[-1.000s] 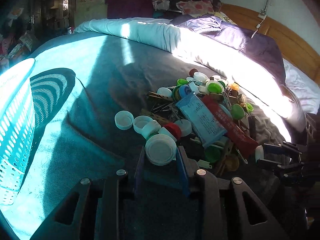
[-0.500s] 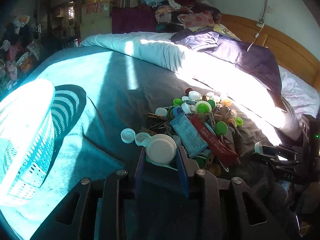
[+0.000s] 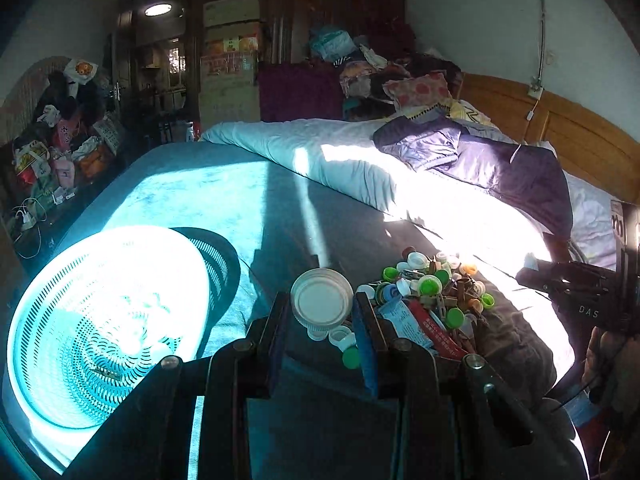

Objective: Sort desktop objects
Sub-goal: 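Carry both held caps over the teal basket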

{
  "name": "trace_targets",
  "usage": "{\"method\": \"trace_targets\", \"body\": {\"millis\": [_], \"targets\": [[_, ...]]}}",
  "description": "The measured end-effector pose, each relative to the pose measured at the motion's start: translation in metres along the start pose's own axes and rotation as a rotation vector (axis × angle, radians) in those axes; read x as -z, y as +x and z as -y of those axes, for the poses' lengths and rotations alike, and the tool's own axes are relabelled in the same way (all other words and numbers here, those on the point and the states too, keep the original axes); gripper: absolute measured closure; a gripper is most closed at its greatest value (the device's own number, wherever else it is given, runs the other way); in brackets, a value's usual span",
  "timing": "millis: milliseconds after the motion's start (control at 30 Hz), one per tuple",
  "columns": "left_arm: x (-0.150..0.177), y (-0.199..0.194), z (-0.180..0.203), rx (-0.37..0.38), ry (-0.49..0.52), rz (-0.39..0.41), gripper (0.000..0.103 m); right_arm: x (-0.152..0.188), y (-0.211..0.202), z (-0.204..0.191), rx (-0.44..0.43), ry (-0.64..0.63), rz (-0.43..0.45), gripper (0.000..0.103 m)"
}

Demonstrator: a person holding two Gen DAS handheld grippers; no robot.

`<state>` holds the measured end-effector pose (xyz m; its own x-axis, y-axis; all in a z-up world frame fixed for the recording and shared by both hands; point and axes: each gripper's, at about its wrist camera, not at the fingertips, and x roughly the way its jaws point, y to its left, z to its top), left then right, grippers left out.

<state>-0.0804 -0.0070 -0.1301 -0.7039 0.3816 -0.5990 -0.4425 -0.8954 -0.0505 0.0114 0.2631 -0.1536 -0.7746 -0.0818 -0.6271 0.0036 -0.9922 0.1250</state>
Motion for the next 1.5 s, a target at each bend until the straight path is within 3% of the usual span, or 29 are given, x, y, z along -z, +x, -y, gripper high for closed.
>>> {"method": "trace_targets", "body": {"millis": [500,833,1233,1400,1500], "targets": [[-0.047,-0.054,-0.108,-0.178,-0.075,0.069,0.071,-0.103,0.010,-0.102,-0.113,-0.133,0.082,0.065],[-0.056,-0.077,-0.168,-0.253,-0.114,0.064,0.071,-0.156,0.021,-0.192,-0.205,-0.234,0.114,0.065],[-0.047,-0.076,-0.219,-0.280,-0.161,-0.021,0.071,-0.172,0.053,-0.284,-0.278,-0.362,0.042,0.065],[-0.043,-0.057,-0.240,-0.258,-0.194,-0.140,0.071,-0.177,0.073,-0.306,-0.322,-0.370,-0.023,0.065],[-0.039,-0.039,-0.251,-0.237,-0.214,-0.227,0.071,-0.179,0.093,-0.319,-0.372,-0.361,-0.107,0.065]]}}
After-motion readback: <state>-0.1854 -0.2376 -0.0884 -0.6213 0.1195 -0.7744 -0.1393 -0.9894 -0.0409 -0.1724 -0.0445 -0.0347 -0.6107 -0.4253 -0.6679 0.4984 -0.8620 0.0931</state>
